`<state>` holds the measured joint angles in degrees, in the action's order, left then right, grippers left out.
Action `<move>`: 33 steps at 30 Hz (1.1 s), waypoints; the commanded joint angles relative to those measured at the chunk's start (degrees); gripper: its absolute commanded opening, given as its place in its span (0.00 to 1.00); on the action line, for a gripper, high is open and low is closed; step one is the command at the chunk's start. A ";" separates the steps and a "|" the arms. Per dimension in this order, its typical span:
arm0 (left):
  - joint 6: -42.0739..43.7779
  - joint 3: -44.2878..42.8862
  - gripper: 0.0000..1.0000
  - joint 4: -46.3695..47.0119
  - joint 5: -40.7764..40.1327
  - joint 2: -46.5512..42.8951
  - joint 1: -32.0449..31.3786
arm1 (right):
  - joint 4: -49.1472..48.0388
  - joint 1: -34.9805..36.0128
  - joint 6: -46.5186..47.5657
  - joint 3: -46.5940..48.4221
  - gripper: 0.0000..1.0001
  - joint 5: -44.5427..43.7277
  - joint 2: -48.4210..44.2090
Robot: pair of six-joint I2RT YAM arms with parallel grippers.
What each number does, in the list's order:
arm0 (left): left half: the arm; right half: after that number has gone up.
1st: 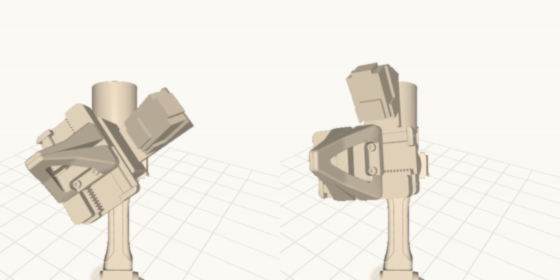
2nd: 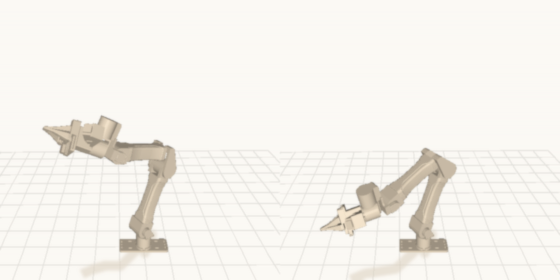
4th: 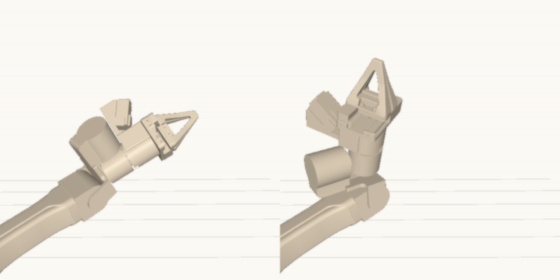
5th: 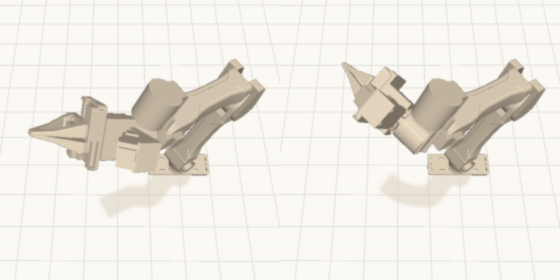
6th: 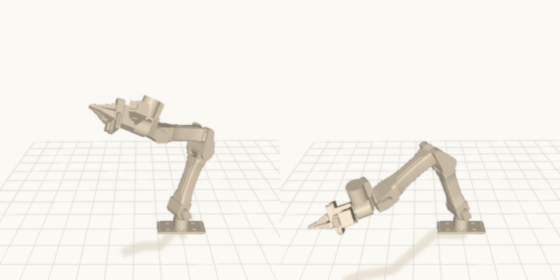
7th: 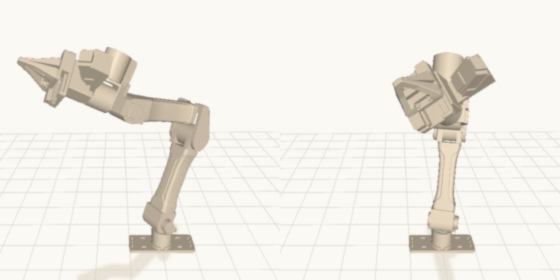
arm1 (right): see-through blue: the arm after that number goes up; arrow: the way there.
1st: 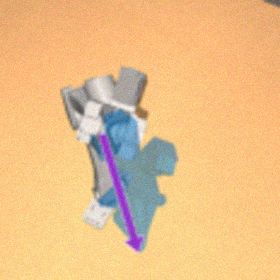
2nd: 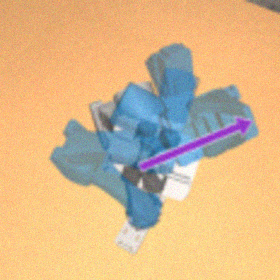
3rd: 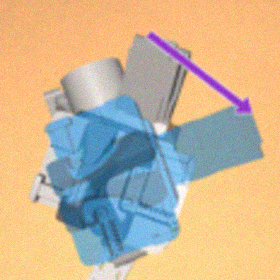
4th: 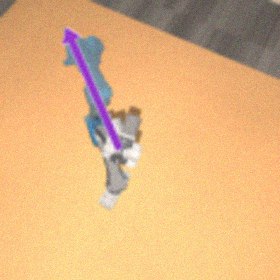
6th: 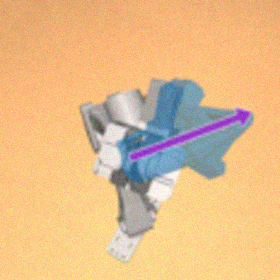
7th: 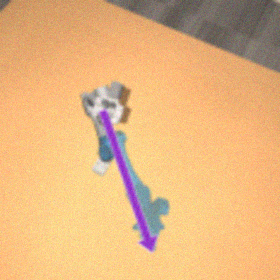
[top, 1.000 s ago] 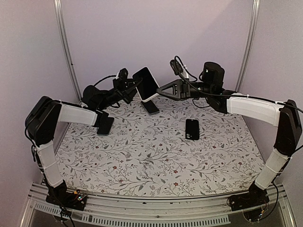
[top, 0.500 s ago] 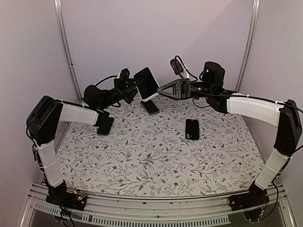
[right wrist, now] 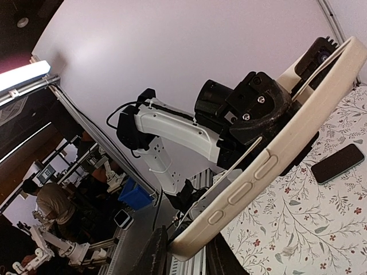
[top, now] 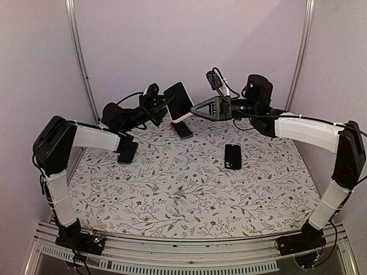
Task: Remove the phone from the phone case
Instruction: Remove the bottom right corner of the phone case from the phone.
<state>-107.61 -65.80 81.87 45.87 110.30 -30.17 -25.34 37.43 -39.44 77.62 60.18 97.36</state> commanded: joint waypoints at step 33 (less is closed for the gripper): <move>-8.49 -3.46 0.00 4.33 5.73 8.21 -9.10 | -4.99 3.97 11.62 9.65 0.20 -1.80 0.55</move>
<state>-117.08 -69.30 85.67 45.28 115.42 -31.35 -17.15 37.76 -31.07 80.29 59.07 97.45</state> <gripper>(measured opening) 0.095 0.235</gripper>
